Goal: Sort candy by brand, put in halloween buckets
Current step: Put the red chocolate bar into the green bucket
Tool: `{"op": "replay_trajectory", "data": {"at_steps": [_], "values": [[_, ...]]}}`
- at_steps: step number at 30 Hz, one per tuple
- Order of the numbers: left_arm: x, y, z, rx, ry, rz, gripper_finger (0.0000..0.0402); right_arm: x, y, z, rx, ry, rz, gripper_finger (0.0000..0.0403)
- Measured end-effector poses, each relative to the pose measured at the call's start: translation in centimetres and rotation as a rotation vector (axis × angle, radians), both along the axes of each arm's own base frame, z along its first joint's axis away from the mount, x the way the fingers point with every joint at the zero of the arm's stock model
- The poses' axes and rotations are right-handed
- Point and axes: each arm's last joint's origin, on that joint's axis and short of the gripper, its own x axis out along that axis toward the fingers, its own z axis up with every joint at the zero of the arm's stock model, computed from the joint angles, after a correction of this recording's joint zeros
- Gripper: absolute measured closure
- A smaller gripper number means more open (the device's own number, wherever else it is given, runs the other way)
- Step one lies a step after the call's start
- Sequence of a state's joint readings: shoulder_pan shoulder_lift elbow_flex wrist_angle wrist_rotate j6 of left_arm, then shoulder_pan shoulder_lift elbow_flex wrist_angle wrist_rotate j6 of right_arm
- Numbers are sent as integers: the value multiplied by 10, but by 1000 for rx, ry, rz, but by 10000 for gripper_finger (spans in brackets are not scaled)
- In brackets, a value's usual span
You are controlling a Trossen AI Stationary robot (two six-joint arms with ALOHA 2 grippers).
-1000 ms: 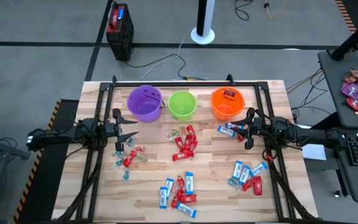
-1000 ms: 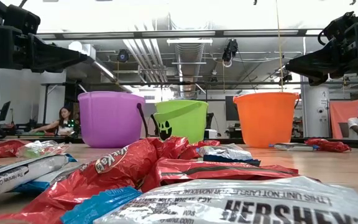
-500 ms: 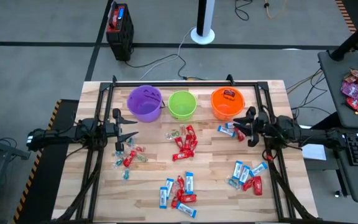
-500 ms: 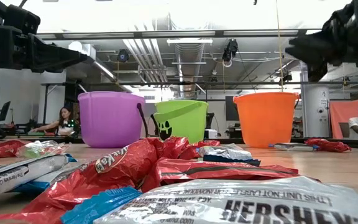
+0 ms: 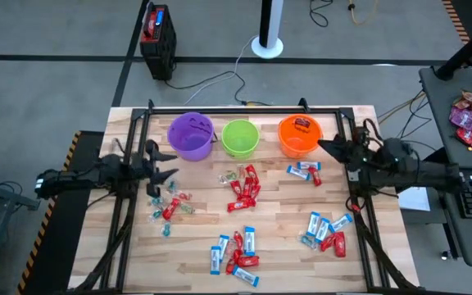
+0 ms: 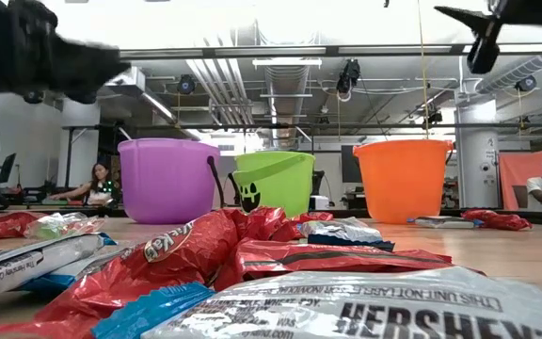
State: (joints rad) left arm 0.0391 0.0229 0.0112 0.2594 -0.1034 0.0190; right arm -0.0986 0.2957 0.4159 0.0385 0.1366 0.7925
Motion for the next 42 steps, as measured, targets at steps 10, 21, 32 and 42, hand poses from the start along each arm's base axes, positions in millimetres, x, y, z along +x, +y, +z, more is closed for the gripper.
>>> {"op": "replay_trajectory", "data": {"at_steps": [10, 21, 32, 42], "values": [[-7, 5, 37, -614, -319, -31, 212, 45, -7, 54, 149, 729, -95, 294], [13, 4, 97, -824, 555, 268, 212, 81, -12, 93, 161, 1173, -97, 294], [52, 3, 123, -948, 882, 347, 212, 119, -9, 69, -52, 1353, 336, 294], [69, 2, 130, -745, 928, 256, 212, 192, -12, 36, -444, 1236, 522, 294]]}}
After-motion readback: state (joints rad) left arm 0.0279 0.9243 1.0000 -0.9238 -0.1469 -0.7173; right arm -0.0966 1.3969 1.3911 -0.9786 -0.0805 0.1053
